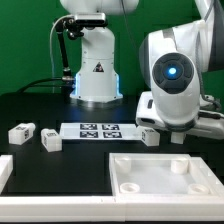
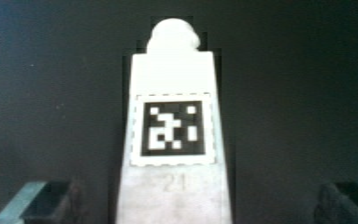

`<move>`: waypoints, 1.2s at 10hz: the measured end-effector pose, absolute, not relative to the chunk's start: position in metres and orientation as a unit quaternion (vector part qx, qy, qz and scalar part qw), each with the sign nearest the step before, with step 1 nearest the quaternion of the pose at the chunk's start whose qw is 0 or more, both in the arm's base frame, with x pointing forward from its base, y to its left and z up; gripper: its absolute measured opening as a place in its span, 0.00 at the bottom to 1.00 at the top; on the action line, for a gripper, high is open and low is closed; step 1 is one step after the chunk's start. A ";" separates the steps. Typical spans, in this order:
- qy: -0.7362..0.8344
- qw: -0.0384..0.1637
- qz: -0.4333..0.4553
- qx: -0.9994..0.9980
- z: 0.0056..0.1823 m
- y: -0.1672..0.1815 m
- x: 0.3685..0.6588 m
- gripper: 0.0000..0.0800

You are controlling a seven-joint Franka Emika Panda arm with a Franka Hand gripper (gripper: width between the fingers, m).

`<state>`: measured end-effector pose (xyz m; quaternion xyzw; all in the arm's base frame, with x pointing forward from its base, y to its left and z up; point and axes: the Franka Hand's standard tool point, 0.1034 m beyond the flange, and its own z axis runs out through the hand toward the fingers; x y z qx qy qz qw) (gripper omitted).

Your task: Assemble square table

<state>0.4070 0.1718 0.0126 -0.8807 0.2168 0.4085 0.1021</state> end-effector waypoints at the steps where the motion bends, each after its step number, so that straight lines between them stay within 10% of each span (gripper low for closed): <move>1: 0.217 0.103 0.408 -0.881 0.013 0.171 0.408 0.81; 3: 0.218 0.103 0.408 -0.880 0.012 0.171 0.407 0.48; 5: 0.218 0.103 0.409 -0.880 0.012 0.171 0.407 0.36; 12: 0.218 0.103 0.409 -0.880 0.012 0.171 0.408 0.36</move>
Offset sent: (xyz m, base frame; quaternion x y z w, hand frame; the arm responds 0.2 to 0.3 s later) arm 0.0000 0.0000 0.0000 0.0000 0.0000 0.0000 1.0000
